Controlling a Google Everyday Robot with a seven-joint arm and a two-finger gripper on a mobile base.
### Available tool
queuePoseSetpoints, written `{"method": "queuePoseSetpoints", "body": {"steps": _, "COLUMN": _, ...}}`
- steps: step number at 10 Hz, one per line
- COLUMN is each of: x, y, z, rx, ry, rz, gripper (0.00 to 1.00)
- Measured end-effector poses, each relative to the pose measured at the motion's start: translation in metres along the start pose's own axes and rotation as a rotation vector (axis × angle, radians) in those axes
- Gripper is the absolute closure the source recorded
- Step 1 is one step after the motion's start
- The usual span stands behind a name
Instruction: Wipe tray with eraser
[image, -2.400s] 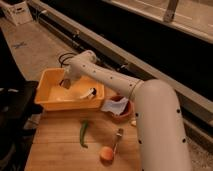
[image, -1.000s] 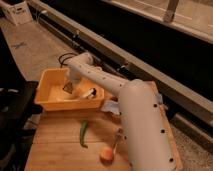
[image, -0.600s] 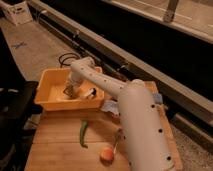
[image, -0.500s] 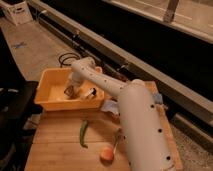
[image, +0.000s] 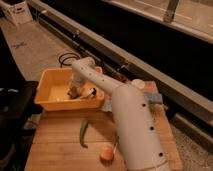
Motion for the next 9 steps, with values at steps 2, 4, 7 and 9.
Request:
{"method": "queuePoseSetpoints", "body": {"steps": 2, "x": 0.008, "y": -0.006, "z": 0.001, "rx": -0.002, "ry": 0.02, "rz": -0.006, "gripper": 1.0}}
{"method": "queuePoseSetpoints", "body": {"steps": 4, "x": 0.008, "y": -0.02, "z": 0.006, "rx": 0.014, "ry": 0.023, "rz": -0.03, "gripper": 1.0}}
{"method": "queuePoseSetpoints", "body": {"steps": 7, "x": -0.013, "y": -0.042, "z": 0.015, "rx": 0.045, "ry": -0.018, "rz": -0.075, "gripper": 1.0}}
{"method": "queuePoseSetpoints", "body": {"steps": 9, "x": -0.028, "y": -0.038, "z": 0.012, "rx": 0.038, "ry": -0.05, "rz": -0.088, "gripper": 1.0}}
